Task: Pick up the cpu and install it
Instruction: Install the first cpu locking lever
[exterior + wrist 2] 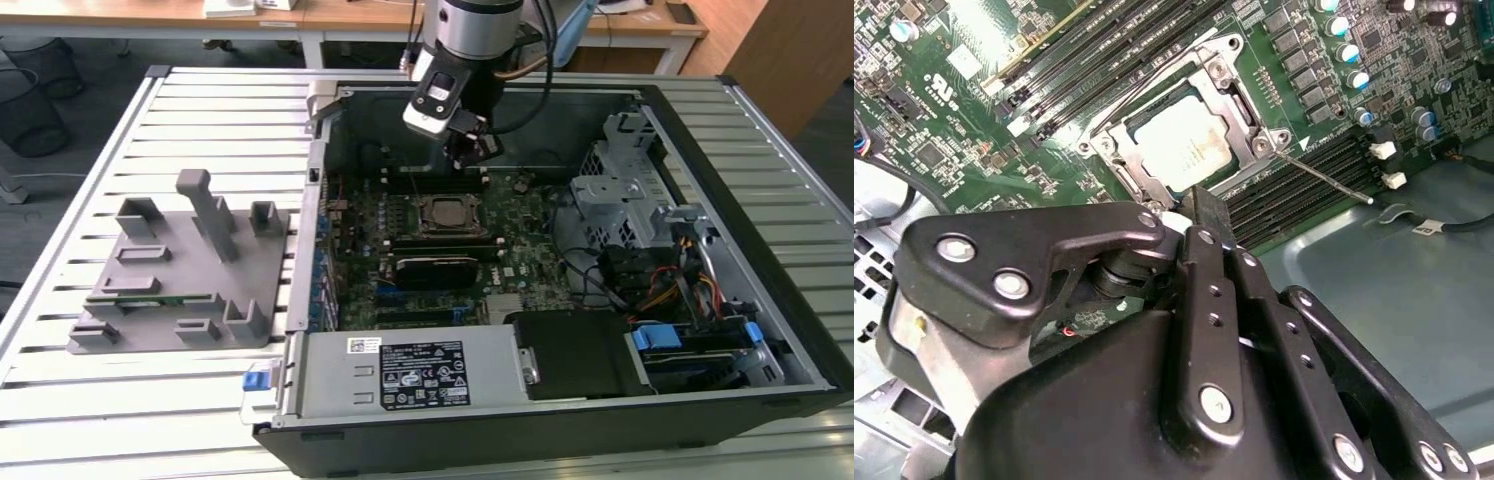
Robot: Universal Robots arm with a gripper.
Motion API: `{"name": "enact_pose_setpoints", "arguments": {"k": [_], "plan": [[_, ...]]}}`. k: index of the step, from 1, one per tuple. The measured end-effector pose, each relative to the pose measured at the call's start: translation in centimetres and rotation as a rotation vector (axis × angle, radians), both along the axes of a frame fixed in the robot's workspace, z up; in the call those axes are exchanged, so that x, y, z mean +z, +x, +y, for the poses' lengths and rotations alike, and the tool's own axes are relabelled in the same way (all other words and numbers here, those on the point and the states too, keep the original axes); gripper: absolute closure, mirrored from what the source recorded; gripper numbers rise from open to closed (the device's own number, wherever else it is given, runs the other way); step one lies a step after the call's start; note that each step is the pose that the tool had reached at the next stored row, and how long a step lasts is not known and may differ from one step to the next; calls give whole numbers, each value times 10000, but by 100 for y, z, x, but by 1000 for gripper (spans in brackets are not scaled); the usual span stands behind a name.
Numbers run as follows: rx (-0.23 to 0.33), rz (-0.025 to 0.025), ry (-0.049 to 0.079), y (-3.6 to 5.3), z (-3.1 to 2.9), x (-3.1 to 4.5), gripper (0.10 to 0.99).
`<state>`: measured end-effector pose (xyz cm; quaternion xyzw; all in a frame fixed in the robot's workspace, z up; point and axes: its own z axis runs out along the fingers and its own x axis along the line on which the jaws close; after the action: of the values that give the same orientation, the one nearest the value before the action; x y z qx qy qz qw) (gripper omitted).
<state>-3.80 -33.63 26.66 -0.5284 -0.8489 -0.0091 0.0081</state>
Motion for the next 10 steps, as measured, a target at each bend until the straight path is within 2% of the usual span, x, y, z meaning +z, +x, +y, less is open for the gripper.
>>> {"name": "enact_pose_setpoints", "arguments": {"k": [10], "plan": [[371, 0, -1, 0, -1, 0, 980]]}}
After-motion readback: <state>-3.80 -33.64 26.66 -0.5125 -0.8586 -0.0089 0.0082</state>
